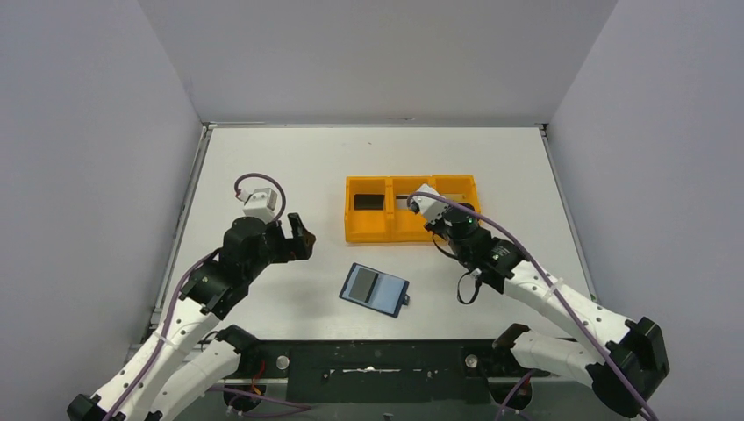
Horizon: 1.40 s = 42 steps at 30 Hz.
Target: Take the credit cards out of the card holder
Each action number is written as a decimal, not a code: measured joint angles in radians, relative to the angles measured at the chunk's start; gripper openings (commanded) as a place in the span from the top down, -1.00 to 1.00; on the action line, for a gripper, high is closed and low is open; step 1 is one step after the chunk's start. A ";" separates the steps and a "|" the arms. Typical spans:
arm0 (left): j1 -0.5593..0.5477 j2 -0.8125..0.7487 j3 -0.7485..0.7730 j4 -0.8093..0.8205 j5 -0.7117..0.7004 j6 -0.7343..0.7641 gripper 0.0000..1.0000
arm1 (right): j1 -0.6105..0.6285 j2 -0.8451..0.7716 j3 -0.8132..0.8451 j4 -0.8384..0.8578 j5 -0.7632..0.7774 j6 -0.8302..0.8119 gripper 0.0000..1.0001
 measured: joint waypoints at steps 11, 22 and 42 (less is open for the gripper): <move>0.000 -0.006 -0.018 0.007 -0.019 0.053 -0.82 | -0.256 0.110 0.023 -0.054 -0.359 -0.478 1.00; 0.006 0.011 -0.018 0.015 -0.038 0.064 -0.82 | -0.346 0.254 0.080 -0.063 -0.478 -0.593 1.00; 0.012 0.035 -0.019 0.021 -0.037 0.075 -0.82 | -0.348 0.332 0.080 -0.026 -0.444 -0.578 1.00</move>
